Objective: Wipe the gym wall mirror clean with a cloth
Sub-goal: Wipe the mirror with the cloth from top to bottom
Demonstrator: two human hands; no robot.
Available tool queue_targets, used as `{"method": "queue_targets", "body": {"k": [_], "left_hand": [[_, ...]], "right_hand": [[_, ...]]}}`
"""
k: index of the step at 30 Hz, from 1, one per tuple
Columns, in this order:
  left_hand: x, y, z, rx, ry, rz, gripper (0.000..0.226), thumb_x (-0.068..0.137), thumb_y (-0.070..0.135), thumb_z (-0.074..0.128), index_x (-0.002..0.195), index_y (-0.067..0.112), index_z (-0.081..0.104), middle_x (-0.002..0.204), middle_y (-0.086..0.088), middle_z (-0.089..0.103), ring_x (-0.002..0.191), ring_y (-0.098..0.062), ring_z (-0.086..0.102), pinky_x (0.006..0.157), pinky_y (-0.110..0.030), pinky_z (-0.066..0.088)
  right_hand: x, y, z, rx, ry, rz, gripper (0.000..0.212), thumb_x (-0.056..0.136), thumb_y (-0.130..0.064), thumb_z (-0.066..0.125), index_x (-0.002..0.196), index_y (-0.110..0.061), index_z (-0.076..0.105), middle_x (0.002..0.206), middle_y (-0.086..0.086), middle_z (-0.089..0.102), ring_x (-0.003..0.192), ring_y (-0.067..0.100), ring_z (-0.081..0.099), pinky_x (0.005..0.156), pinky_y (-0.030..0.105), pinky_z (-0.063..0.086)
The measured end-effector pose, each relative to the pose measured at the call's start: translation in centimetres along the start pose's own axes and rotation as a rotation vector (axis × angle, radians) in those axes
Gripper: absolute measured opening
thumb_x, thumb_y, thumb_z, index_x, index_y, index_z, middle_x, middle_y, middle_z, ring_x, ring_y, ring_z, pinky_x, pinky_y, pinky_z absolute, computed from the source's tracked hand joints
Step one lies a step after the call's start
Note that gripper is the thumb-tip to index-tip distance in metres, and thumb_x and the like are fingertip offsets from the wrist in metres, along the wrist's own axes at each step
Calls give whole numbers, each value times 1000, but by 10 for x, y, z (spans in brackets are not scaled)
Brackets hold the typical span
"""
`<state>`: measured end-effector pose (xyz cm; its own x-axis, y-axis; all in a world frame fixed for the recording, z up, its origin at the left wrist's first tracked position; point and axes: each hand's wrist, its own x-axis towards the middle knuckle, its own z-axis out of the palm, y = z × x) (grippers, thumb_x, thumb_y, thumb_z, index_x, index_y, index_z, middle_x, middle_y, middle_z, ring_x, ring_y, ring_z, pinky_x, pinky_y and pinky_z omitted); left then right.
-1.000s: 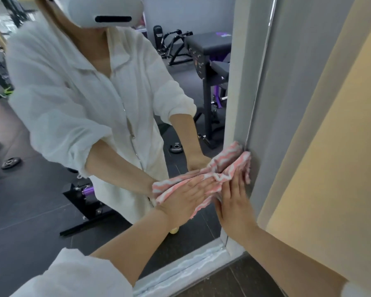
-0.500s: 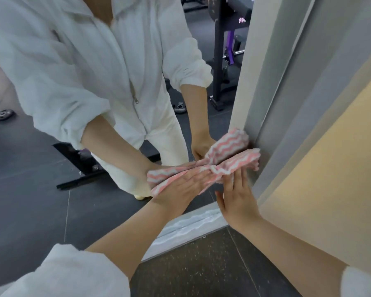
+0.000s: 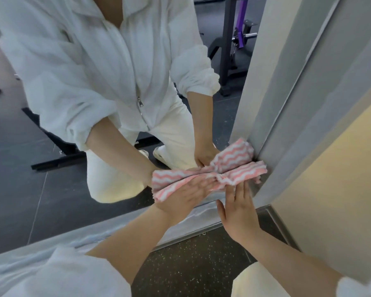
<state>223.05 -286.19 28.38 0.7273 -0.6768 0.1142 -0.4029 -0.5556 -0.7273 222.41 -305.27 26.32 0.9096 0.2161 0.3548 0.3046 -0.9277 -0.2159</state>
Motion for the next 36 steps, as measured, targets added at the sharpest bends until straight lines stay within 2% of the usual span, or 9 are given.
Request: {"method": "queue_targets", "body": {"k": [3, 6, 11, 16, 19, 24, 29, 33, 36], "left_hand": [[1, 25, 19, -71, -91, -60, 52, 100, 21, -3, 149, 5, -12, 147, 24, 34, 136, 6, 28, 115, -33, -12], [7, 38, 24, -202, -219, 19, 62, 89, 30, 11, 144, 32, 38, 143, 22, 43, 132, 6, 36, 115, -24, 5], [1, 53, 37, -113, -344, 91, 57, 85, 45, 47, 139, 29, 34, 145, 18, 37, 134, 1, 37, 116, -34, -1], [-9, 49, 20, -124, -192, 158, 61, 99, 23, 36, 153, 21, 6, 160, -2, -1, 141, -18, -17, 111, -40, -24], [-23, 37, 12, -114, -43, 47, 78, 73, 32, 67, 145, 26, 37, 151, -2, 38, 139, -22, 34, 114, -39, 12], [-48, 20, 7, -152, 95, -211, 89, 50, 16, 82, 128, 18, 41, 103, -4, 61, 83, -23, 58, 72, -33, 46], [-55, 3, -17, -392, 128, -449, 51, 28, 7, 89, 69, 16, 60, 61, 2, 53, 49, -17, 54, 38, -18, 25], [-57, -36, -60, -698, 472, -595, 6, 73, 17, 51, 79, 14, 52, 77, 5, 50, 65, -15, 49, 51, -18, 25], [-51, -75, -112, -870, 690, -682, 19, 73, 17, 40, 88, 14, 52, 85, 10, 46, 76, -8, 40, 62, -19, 25]], "right_hand": [[-16, 6, 38, 33, -64, 53, 64, 93, -38, 53, 137, 4, 32, 132, 36, 47, 121, 53, 49, 95, 58, 47], [-29, 3, 61, 11, -108, 82, 69, 100, -51, 20, 135, 7, 34, 127, 36, 52, 114, 51, 55, 92, 55, 47], [-34, 8, 78, -20, -131, 69, 68, 92, -50, 45, 132, 5, 44, 122, 33, 57, 108, 46, 61, 91, 50, 49], [-32, 7, 62, 148, -79, 88, 59, 88, -32, 63, 135, -2, 41, 126, 21, 58, 106, 30, 65, 84, 30, 54], [-25, 12, 41, 371, -58, 279, 60, 93, -30, 58, 138, -15, 22, 126, 11, 58, 104, 25, 65, 84, 30, 51], [-12, 17, 22, 501, 12, 276, 70, 90, -17, 63, 148, -22, 23, 126, 12, 59, 105, 31, 64, 85, 39, 51], [1, 10, 11, 491, 92, 190, 6, 94, -17, 57, 95, -11, 56, 91, 12, 61, 79, 29, 63, 64, 31, 45], [18, -4, -26, 571, 370, 60, 3, 91, -8, 60, 89, -9, 60, 89, 4, 53, 76, 26, 58, 66, 28, 38], [43, -25, -80, 686, 573, -27, 5, 95, -10, 55, 92, -9, 59, 103, 0, 45, 80, 7, 54, 74, 29, 44]]}}
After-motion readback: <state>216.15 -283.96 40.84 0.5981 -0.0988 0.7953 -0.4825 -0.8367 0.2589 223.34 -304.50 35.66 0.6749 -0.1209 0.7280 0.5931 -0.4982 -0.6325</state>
